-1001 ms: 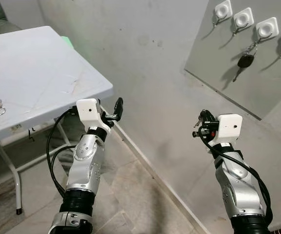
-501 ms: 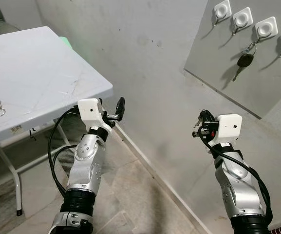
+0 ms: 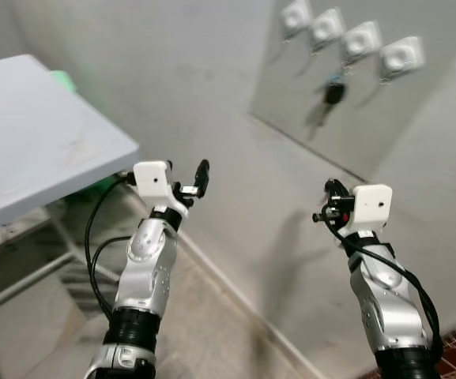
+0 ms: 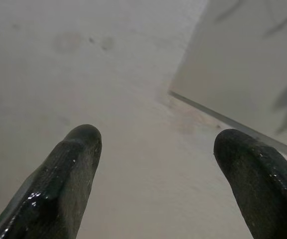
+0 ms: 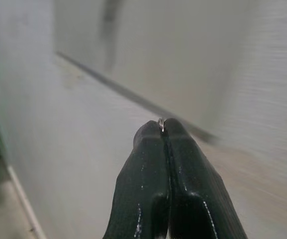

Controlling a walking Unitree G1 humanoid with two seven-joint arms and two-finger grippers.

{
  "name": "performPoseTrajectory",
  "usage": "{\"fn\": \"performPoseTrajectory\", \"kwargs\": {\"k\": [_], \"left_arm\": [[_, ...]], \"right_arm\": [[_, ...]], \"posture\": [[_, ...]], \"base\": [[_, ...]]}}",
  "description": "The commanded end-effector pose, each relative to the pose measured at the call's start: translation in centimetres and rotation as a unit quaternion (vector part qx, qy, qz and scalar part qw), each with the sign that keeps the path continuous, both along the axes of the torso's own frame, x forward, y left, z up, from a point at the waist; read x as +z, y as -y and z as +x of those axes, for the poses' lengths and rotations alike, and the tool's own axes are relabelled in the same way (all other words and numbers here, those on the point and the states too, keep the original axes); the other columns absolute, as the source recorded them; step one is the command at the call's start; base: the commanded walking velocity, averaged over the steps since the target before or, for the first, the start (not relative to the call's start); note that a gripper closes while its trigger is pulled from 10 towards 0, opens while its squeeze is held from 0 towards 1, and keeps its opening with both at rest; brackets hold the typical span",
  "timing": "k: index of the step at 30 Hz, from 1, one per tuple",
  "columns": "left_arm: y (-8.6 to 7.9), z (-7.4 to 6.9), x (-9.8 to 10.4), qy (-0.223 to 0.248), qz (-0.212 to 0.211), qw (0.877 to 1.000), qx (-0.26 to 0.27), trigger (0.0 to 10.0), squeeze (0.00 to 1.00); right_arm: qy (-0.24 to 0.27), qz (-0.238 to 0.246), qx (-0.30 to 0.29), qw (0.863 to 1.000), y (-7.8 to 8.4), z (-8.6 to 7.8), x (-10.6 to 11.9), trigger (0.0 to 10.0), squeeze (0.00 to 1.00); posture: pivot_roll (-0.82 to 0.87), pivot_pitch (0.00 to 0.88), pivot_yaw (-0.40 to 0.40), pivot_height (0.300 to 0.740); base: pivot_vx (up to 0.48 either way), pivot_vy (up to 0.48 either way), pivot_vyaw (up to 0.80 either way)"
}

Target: Hang keys on a hook

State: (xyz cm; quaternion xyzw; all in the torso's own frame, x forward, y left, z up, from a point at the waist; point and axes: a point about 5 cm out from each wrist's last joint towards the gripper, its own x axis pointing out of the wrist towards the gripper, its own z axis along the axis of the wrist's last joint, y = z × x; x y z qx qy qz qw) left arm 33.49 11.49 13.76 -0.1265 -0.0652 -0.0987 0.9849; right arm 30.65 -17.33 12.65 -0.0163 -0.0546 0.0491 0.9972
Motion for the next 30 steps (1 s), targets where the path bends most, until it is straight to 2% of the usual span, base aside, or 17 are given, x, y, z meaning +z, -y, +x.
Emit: {"fn": "performPoseTrajectory", "kwargs": {"k": [1,3,6,14,21,30], "left_arm": [[0.4,0.1,0.3,0.003,0.003,1.000,-0.001,10.0,0.00],[0.4,0.1,0.3,0.003,0.003,1.000,0.000,10.0,0.00],[0.4,0.0,0.2,0.002,0.001,1.000,0.004,10.0,0.00],[0.2,0.0,-0.1,-0.013,-0.022,1.000,0.010,10.0,0.00],[0.1,-0.1,0.0,-0.009,-0.011,1.000,0.012,10.0,0.00],[-0.1,0.0,0.3,-0.010,-0.018,1.000,0.012,10.0,0.00]], "right_arm": [[0.000,-0.007,-0.006,1.000,0.5,0.0,0.1,10.0,0.00],[0.000,-0.007,-0.006,1.000,0.5,0.0,0.2,10.0,0.00],[0.016,-0.004,0.001,1.000,0.5,-0.1,0.5,10.0,0.00],[0.014,-0.007,0.002,1.000,0.5,-0.1,0.5,10.0,0.00],[0.020,-0.005,-0.002,1.000,0.7,0.0,0.8,10.0,0.00],[0.028,-0.003,-0.004,1.000,0.8,0.1,1.2,10.0,0.00]], "posture": [[-0.03,0.000,-0.059,0.740],[-0.03,0.000,-0.061,0.740],[-0.03,0.000,-0.065,0.740],[-0.02,0.000,-0.070,0.740],[-0.02,0.000,-0.071,0.740],[-0.02,0.000,-0.069,0.740]], "base": [[0.000,0.000,-0.73],[0.000,0.000,-0.73],[0.000,0.000,0.00],[0.000,0.000,0.00],[0.000,0.000,0.00],[0.000,0.000,0.00]]}}
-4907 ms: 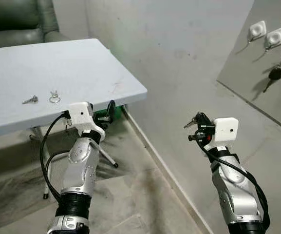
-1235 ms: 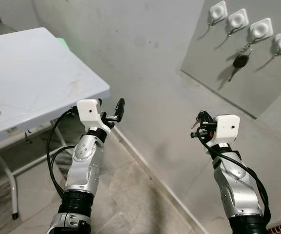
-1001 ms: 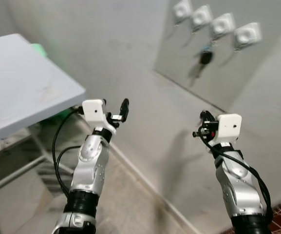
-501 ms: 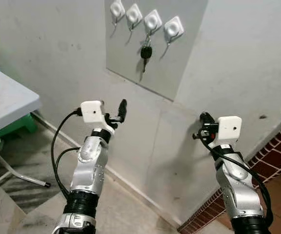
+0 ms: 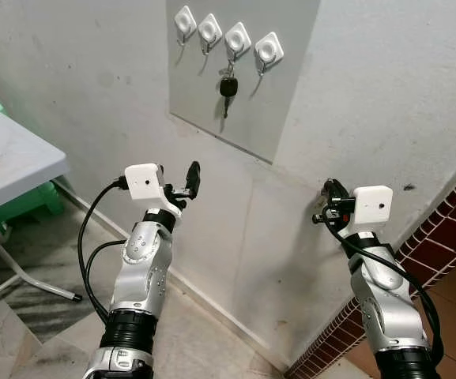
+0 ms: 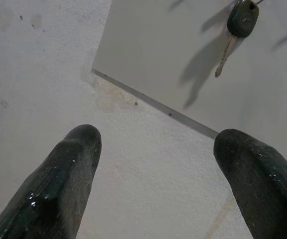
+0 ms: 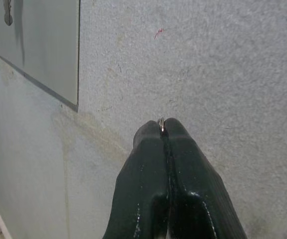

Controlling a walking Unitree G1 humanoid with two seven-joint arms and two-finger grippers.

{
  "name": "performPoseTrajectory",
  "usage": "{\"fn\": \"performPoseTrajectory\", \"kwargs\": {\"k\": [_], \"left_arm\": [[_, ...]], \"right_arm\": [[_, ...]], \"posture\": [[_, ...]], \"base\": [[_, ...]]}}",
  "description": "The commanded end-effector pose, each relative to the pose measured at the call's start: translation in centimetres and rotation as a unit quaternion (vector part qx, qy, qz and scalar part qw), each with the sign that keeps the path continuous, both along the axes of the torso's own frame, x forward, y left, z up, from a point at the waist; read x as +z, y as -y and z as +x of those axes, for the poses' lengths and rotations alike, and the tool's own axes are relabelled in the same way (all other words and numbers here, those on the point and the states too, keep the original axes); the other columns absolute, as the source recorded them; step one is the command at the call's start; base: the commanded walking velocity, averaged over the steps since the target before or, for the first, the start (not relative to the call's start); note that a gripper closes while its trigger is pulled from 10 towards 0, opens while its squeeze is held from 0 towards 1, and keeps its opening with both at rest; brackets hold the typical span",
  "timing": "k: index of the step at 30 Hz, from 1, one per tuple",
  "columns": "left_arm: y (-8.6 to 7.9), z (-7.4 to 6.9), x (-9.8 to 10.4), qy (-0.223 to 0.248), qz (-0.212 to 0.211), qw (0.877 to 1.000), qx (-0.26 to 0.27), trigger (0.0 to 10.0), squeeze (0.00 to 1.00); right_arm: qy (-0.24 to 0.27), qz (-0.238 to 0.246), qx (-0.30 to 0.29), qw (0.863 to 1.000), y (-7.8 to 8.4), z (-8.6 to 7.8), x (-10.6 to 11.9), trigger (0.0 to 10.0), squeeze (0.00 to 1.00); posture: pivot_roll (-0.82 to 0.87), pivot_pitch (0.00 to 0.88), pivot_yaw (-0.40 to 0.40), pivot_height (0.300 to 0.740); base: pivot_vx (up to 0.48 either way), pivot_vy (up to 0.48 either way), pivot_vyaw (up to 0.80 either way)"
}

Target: Hang keys on a hook

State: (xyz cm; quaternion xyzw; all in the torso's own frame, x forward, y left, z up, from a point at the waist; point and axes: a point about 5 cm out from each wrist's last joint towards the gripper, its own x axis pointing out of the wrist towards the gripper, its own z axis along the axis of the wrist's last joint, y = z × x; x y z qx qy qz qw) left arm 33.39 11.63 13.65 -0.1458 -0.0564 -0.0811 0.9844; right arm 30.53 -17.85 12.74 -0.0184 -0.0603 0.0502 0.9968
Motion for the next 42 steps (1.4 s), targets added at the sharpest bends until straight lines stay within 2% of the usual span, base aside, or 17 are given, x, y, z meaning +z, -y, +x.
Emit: {"fn": "performPoseTrajectory", "kwargs": {"k": [1,33,42], "left_arm": [[0.06,0.06,0.31,-0.001,-0.002,1.000,-0.003,10.0,0.00],[0.13,0.10,0.18,-0.010,-0.004,1.000,-0.004,10.0,0.00],[0.09,0.11,0.13,-0.012,-0.004,1.000,-0.002,10.0,0.00]], "right_arm": [[0.022,-0.001,-0.005,1.000,0.27,0.27,1.13,10.0,0.00],[0.021,0.000,0.001,1.000,0.02,0.24,1.00,10.0,0.00],[0.020,0.000,0.003,1.000,-0.08,0.22,0.96,10.0,0.00]], "posture": [[-0.02,0.000,-0.069,0.740],[-0.02,0.000,-0.071,0.740],[-0.02,0.000,-0.071,0.740]], "base": [[0.000,0.000,0.00],[0.000,0.288,0.00],[0.000,0.426,0.00]]}}
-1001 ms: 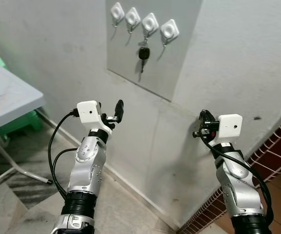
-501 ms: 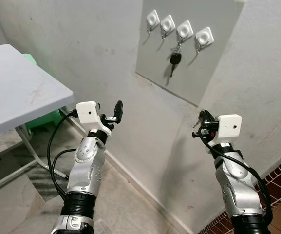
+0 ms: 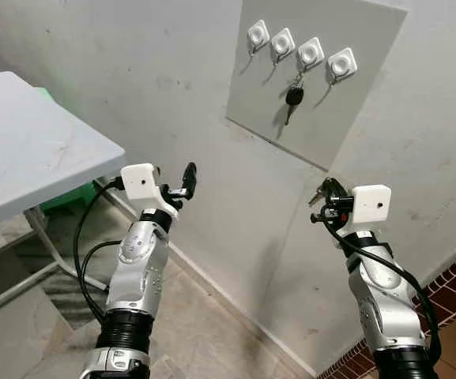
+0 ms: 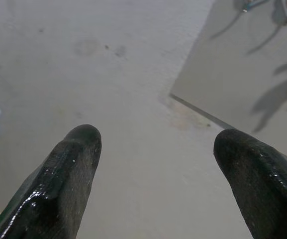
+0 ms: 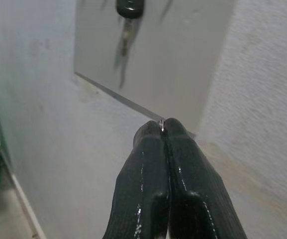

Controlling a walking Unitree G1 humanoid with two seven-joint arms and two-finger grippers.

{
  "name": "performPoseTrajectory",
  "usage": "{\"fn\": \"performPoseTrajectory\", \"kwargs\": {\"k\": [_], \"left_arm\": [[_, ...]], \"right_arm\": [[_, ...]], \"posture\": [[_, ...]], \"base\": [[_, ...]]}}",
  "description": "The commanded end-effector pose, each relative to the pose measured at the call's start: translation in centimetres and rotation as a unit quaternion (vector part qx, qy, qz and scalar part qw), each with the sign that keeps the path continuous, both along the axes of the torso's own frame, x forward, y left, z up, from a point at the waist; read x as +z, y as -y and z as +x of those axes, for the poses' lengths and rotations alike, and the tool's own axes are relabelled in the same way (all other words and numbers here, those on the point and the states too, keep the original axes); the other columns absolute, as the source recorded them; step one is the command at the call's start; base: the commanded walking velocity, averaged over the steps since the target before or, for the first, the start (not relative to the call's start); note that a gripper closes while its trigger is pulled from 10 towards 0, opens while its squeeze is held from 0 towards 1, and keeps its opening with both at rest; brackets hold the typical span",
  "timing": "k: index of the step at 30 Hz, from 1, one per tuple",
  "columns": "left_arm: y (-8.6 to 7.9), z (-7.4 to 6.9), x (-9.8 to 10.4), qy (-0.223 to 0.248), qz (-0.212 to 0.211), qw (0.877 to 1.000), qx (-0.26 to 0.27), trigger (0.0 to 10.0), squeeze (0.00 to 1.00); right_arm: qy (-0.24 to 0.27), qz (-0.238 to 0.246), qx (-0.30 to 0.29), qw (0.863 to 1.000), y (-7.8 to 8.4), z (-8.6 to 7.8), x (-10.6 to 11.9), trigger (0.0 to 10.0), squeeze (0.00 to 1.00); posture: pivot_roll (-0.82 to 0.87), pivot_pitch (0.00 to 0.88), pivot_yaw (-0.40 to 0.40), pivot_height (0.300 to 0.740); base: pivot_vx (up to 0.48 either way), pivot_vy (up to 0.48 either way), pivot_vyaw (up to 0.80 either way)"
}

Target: Hang keys on a hook

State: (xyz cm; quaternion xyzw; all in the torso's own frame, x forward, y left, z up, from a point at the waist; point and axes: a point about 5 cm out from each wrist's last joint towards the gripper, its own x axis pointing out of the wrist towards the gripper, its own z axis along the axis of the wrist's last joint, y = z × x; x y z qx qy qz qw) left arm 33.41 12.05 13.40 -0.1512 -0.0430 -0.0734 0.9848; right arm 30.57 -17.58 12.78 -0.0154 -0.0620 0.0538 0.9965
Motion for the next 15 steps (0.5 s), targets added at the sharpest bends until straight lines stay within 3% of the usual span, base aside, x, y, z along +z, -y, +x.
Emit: {"fn": "performPoseTrajectory", "kwargs": {"k": [1,15], "left_arm": [[0.52,0.09,0.37,0.003,0.001,1.000,-0.008,10.0,0.00],[0.59,0.05,0.29,0.000,0.002,1.000,-0.007,10.0,0.00]], "right_arm": [[0.018,-0.003,-0.001,1.000,0.19,0.18,0.92,10.0,0.00],[0.016,-0.001,0.002,1.000,-0.03,0.00,0.80,10.0,0.00]], "posture": [[-0.02,0.000,-0.071,0.740],[-0.01,0.000,-0.074,0.740]], "base": [[0.000,0.480,0.00],[0.000,0.464,0.00]]}}
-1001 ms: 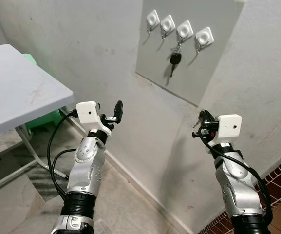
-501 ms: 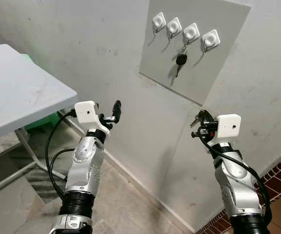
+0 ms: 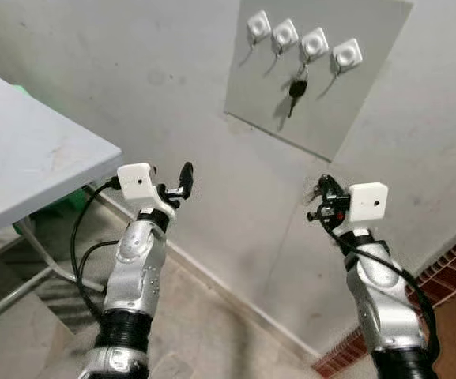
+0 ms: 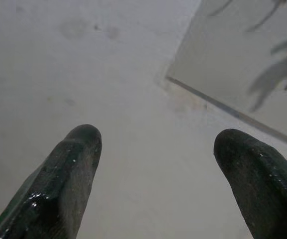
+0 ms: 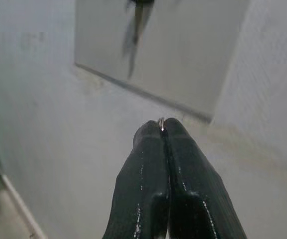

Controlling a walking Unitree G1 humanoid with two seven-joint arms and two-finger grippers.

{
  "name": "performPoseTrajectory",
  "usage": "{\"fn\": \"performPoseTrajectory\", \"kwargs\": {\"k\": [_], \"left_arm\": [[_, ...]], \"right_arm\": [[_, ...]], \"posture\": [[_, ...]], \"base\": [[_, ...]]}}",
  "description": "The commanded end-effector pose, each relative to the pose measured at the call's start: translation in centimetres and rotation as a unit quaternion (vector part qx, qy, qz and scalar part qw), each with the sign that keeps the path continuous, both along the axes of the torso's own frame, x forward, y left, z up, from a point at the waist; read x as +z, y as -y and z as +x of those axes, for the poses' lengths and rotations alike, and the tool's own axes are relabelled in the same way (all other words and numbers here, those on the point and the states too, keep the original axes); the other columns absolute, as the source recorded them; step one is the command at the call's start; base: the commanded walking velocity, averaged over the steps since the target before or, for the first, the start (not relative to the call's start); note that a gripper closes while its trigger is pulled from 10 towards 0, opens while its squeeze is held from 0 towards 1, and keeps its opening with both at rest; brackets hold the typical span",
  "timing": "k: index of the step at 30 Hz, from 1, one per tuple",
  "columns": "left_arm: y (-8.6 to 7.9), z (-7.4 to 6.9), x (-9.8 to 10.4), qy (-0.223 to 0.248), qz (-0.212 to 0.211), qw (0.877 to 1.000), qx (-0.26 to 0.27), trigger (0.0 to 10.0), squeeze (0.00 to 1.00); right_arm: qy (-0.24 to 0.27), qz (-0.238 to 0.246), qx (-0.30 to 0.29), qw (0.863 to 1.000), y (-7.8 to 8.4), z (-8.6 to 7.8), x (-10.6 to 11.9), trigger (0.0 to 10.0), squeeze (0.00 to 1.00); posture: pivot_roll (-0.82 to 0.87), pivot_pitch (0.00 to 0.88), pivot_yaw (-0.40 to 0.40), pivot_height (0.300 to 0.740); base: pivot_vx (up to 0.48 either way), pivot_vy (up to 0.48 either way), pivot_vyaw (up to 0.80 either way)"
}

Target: Hang keys on a hook

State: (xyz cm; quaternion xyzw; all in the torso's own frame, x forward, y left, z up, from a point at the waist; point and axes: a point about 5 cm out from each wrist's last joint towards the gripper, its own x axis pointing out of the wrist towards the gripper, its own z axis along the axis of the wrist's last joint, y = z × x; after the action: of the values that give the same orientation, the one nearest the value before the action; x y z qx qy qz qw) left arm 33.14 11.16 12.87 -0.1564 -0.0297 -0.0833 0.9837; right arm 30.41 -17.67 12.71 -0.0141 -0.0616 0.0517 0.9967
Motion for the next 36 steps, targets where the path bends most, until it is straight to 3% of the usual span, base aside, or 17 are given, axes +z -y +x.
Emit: {"fn": "performPoseTrajectory", "kwargs": {"k": [1,14,30,36], "left_arm": [[-0.32,0.32,0.80,0.011,0.006,1.000,0.006,10.0,0.00],[-0.21,0.37,0.55,-0.004,0.019,1.000,0.010,10.0,0.00],[-0.04,0.43,1.06,0.008,0.030,0.999,-0.017,10.0,0.00],[-0.18,0.37,1.03,0.008,0.031,0.999,-0.016,10.0,0.00]], "right_arm": [[0.017,-0.002,0.005,1.000,-0.14,0.14,0.85,10.0,0.00],[0.016,0.000,0.009,1.000,-0.37,0.07,0.75,10.0,0.00],[0.032,0.012,-0.003,0.999,-0.30,0.26,1.33,10.0,0.00],[0.029,0.013,-0.005,0.999,-0.30,0.23,1.18,10.0,0.00]], "posture": [[-0.01,0.000,-0.074,0.740],[-0.01,0.000,-0.074,0.740],[-0.01,0.000,-0.061,0.740],[-0.01,0.000,-0.060,0.740]], "base": [[0.000,0.274,0.00],[0.000,0.000,0.00],[0.000,0.000,0.00],[0.252,0.000,0.00]]}}
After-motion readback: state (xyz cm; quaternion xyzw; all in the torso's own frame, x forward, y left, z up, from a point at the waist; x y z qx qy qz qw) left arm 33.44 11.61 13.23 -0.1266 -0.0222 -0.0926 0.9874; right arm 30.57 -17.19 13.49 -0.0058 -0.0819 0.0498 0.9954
